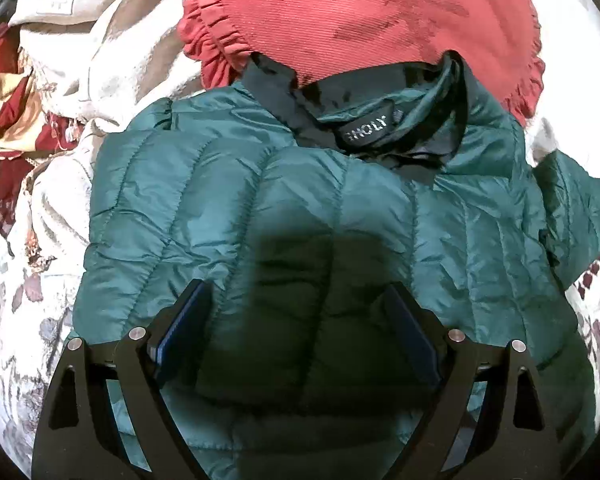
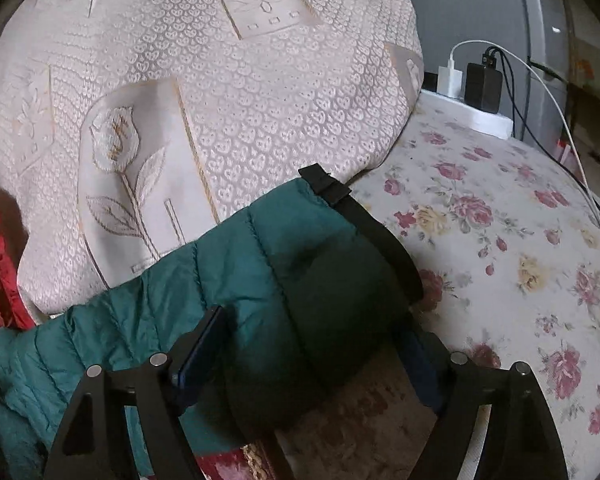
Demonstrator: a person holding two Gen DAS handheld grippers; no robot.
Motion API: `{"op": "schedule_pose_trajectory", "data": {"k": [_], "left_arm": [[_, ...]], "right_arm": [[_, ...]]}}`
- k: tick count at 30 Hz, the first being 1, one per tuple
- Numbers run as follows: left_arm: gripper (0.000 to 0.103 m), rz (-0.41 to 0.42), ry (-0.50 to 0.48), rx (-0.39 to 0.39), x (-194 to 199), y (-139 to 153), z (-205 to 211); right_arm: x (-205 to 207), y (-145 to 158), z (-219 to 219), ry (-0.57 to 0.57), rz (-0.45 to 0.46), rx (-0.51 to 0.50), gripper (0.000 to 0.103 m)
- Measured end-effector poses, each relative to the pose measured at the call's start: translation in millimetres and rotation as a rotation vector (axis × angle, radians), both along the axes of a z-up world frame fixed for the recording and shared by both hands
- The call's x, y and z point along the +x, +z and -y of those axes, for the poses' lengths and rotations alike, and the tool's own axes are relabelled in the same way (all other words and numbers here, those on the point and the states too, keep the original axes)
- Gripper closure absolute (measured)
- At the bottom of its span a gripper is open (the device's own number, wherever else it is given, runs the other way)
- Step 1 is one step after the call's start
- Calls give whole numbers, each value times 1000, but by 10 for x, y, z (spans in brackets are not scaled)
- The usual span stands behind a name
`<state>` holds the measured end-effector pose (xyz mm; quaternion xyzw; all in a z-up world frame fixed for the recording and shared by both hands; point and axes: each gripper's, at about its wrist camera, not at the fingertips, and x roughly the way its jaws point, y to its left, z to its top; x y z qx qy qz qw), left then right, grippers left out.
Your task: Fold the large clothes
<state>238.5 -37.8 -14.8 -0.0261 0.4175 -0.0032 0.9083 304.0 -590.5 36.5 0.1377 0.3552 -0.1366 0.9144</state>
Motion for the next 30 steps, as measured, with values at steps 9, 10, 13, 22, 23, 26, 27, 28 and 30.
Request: {"op": "schedule_pose_trajectory", "data": {"k": [9,10,13,22,23,26,27,28,30], "left_arm": [[14,59,57,6,-51,175,-191],[14,66,63,5,-64,202,-223],[14,84,86,1,-108,273,-327],[14,88,179,-86,-119,368,-678],[14,87,187,-88,-111,371,-706],[14,87,206,-98,-99,381,-776],[14,87,211,-102,-94,383,-796],[14,86,217,-107,-85,383,-820],[14,83,219,-106,-67,373,-838]], "right_arm": [[-609,440,-835,60,116,-118,86],[-685,498,-1024,84,130,-119,86],[-797,538,-1500,144,144,-98,86],[-772,112,-3723,458,26,-172,86],[-788,61,-3911,492,21,-174,86],[-852,-108,-4576,650,17,-162,86],[-886,-160,-4767,714,19,-152,86],[-920,-210,-4936,785,20,-136,86],[-927,-311,-5096,878,3,-123,86]]}}
